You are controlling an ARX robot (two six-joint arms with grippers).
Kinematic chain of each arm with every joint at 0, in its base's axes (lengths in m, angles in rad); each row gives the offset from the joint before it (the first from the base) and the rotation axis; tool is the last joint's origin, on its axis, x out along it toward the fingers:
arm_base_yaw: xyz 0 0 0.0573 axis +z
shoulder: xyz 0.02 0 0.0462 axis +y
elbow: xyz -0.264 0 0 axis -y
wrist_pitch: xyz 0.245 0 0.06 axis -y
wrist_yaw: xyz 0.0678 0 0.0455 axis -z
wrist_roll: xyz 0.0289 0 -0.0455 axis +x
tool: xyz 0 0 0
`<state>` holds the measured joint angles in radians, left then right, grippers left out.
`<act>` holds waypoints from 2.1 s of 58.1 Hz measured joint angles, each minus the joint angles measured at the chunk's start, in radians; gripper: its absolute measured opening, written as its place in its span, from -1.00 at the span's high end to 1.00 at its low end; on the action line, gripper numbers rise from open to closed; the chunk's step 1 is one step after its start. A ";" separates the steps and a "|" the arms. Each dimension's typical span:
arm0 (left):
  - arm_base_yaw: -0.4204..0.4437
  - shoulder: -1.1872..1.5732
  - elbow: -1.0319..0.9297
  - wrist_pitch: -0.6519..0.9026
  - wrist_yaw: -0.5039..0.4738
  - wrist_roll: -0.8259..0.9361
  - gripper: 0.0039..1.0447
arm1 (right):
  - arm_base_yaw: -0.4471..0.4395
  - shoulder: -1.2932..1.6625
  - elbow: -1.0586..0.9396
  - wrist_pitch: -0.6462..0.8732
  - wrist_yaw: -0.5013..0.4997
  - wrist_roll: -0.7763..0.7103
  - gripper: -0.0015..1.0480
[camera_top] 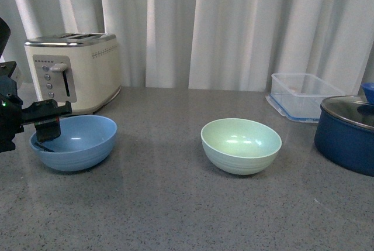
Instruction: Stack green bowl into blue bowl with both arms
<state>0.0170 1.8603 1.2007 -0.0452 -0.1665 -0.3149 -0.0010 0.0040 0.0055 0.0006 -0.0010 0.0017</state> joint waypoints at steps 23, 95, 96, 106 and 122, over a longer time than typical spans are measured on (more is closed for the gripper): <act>0.003 0.004 0.026 -0.066 0.003 -0.048 0.94 | 0.000 0.000 0.000 0.000 0.000 0.000 -0.81; -0.213 0.084 0.207 -0.146 0.026 -0.145 0.94 | 0.000 0.000 0.000 0.000 0.000 0.000 -0.81; -0.217 0.089 0.214 -0.148 0.026 -0.145 0.94 | 0.000 0.000 0.000 0.000 0.000 0.000 -0.81; -0.241 0.113 0.247 -0.158 0.016 -0.147 0.94 | 0.000 0.000 0.000 0.000 0.000 0.000 -0.81; -0.269 0.137 0.264 -0.166 0.002 -0.147 0.94 | 0.000 0.000 0.000 0.000 0.000 0.000 -0.81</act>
<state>-0.2516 1.9976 1.4647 -0.2108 -0.1650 -0.4622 -0.0010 0.0040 0.0055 0.0010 -0.0010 0.0017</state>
